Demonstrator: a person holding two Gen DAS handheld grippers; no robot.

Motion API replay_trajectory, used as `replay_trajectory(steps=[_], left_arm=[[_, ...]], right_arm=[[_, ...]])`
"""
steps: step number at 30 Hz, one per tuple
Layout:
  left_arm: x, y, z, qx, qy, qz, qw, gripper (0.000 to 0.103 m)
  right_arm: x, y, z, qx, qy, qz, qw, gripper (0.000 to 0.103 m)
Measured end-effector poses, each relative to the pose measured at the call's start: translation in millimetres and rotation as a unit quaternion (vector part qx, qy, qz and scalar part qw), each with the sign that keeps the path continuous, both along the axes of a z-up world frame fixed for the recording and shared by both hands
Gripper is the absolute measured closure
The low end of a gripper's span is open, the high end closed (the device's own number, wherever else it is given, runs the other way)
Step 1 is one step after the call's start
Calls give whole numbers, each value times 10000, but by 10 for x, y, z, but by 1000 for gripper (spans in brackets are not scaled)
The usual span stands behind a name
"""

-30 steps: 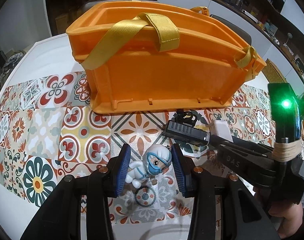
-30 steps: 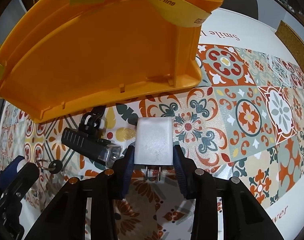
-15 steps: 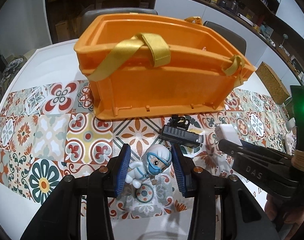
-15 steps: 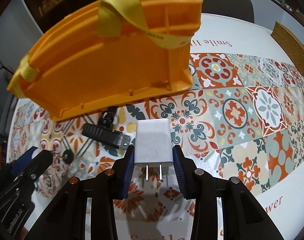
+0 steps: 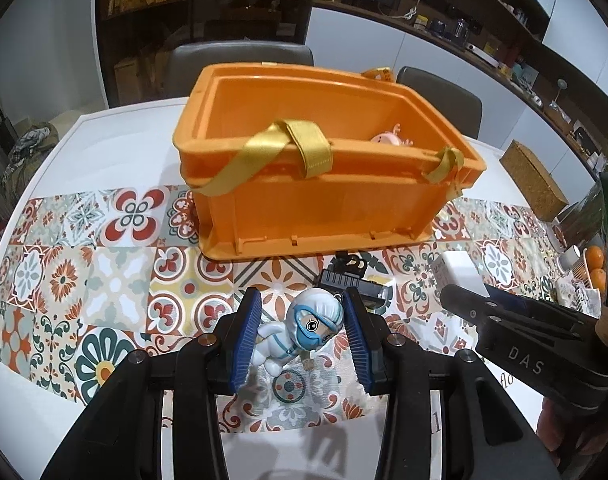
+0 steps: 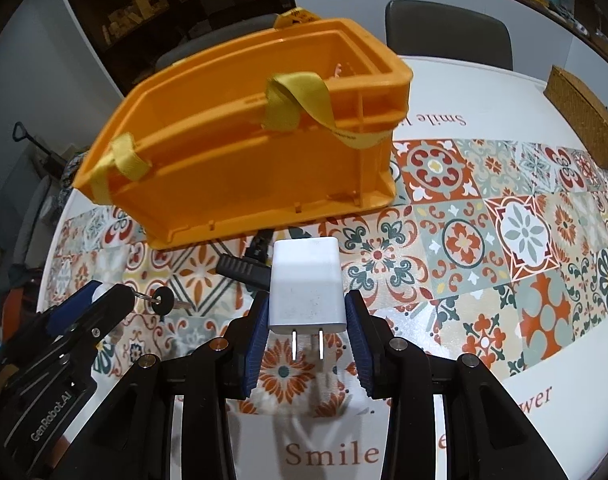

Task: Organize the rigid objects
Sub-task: 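Lift the white wall plug with the right gripper while the left gripper holds the figurine, then carry the astronaut figurine and wall plug over the orange crate with both grippers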

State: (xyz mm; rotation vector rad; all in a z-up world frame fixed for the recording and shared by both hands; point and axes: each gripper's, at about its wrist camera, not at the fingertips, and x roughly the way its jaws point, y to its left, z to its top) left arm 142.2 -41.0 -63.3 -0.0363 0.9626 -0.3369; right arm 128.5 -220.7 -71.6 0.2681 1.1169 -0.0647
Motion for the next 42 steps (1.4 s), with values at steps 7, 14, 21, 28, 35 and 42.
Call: replay_trajectory(steps=[7, 14, 21, 28, 35, 42], left_arm=[[-5, 50, 195, -70, -201, 19, 9998, 61], [15, 60, 388, -78, -444, 11, 9990, 61], [51, 73, 564, -90, -649, 37, 9978, 61], [130, 106, 715, -109, -783, 55, 9969, 61], [236, 96, 855, -126, -903, 57, 9958, 61], [352, 41, 1012, -113, -1072, -48, 9942, 61]], right_arm=[[-1, 60, 197, -16, -244, 74, 9997, 65], [7, 123, 393, -17, -494, 154, 9987, 65], [37, 175, 564, -16, -698, 253, 9972, 65], [106, 183, 699, 29, -876, 278, 9958, 65], [204, 185, 813, 77, -999, 315, 9945, 65], [309, 193, 980, 49, -1177, 359, 9924, 65]])
